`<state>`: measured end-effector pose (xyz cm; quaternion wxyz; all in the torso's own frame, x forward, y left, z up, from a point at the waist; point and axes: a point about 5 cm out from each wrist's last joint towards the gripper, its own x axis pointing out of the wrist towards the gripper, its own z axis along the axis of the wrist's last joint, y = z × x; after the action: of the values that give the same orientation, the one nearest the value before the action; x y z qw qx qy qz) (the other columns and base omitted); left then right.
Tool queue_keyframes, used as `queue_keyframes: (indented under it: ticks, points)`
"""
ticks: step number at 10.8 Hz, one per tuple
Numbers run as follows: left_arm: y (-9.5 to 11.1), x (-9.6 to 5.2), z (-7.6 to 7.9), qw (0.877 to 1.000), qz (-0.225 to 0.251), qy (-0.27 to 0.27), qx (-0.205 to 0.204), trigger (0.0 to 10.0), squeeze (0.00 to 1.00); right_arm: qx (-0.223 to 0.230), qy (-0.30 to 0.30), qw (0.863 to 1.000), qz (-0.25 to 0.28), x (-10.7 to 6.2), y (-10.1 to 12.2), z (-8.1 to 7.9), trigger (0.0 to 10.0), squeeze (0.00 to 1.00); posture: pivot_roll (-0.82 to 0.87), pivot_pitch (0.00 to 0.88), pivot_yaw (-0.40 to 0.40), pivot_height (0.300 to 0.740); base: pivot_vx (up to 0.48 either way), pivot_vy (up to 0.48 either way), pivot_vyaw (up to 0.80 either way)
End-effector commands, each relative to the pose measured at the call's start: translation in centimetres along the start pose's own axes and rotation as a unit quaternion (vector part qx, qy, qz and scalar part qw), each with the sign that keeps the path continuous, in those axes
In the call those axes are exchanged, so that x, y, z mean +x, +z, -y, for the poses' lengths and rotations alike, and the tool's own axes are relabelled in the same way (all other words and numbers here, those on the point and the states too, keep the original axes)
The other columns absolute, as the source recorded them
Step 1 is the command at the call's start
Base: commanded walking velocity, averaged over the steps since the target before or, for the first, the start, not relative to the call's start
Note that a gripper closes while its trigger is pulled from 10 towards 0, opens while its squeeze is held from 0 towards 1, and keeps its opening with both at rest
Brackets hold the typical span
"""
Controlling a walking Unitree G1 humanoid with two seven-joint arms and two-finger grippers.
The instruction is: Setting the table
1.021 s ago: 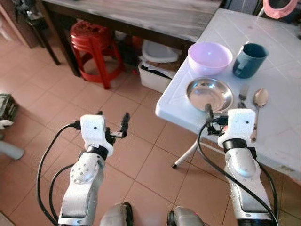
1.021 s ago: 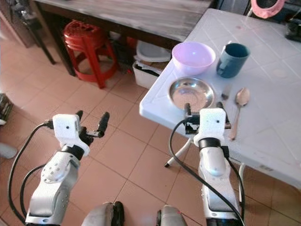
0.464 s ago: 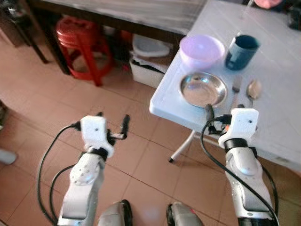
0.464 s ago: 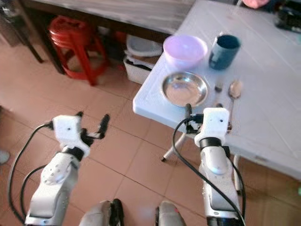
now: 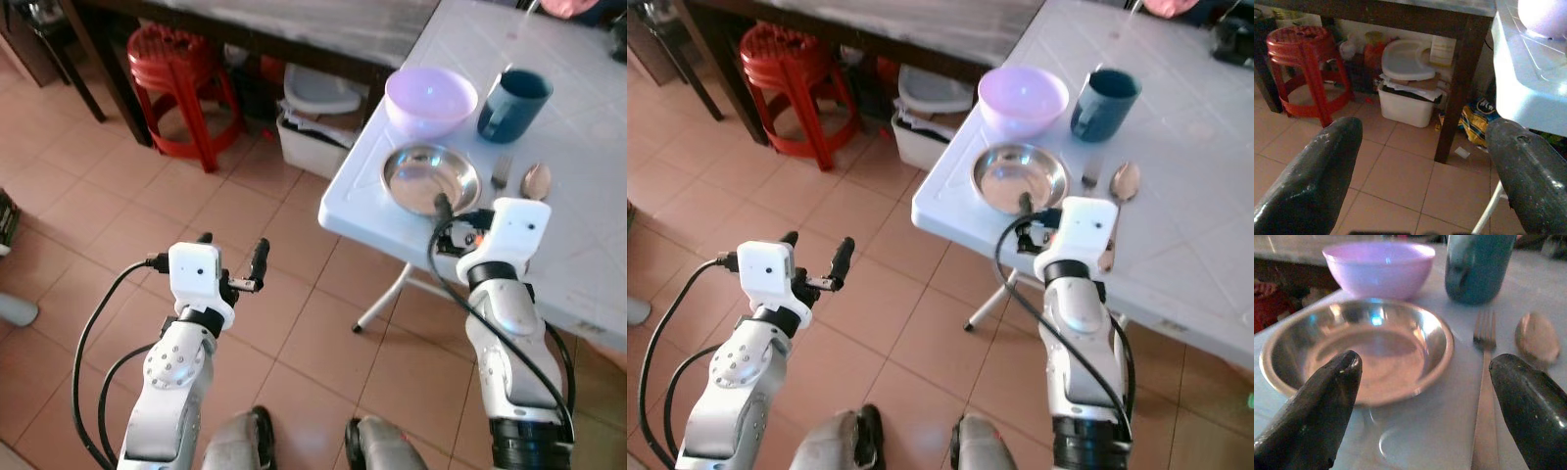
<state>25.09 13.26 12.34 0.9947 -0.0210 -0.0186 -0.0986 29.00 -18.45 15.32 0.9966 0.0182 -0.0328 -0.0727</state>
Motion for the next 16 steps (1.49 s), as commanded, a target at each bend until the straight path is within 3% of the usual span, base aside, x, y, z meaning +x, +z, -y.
queue_keyframes:
  ticks: [1, 3, 6, 10, 16]
  points:
    - [0.0, -0.4, 0.0, 1.000, -0.006, -0.004, 0.012, 10.0, 0.00, 0.010, -0.023, 0.999, -0.026, 0.1, -0.7, 0.7, 10.0, 0.00, -0.06, 0.262, 0.038, 0.740, 0.000, 0.000, 0.00]
    - [0.0, -0.5, 0.0, 1.000, -0.010, -0.007, 0.015, 10.0, 0.00, 0.030, -0.038, 0.998, -0.039, 0.3, -0.9, 1.3, 10.0, 0.00, -0.05, 0.273, 0.046, 0.740, 0.000, 0.000, 0.00]
    - [0.2, -0.7, -0.1, 1.000, -0.013, -0.011, 0.019, 10.0, 0.00, 0.030, -0.029, 0.999, -0.028, 1.2, 0.0, 1.2, 10.0, 0.00, -0.05, 0.288, 0.056, 0.740, 0.000, 0.000, 0.00]
    - [0.2, -0.6, 0.0, 1.000, -0.012, -0.010, 0.019, 10.0, 0.00, 0.037, -0.035, 0.999, -0.019, 1.1, 0.7, 1.0, 10.0, 0.00, -0.05, 0.281, 0.048, 0.740, 0.000, 0.000, 0.00]
    - [0.3, 0.0, 0.2, 1.000, -0.002, -0.006, 0.016, 10.0, 0.00, 0.076, -0.020, 0.997, 0.000, 0.9, 2.9, -1.1, 10.0, 0.00, -0.06, 0.253, 0.037, 0.740, 0.000, 0.000, 0.00]
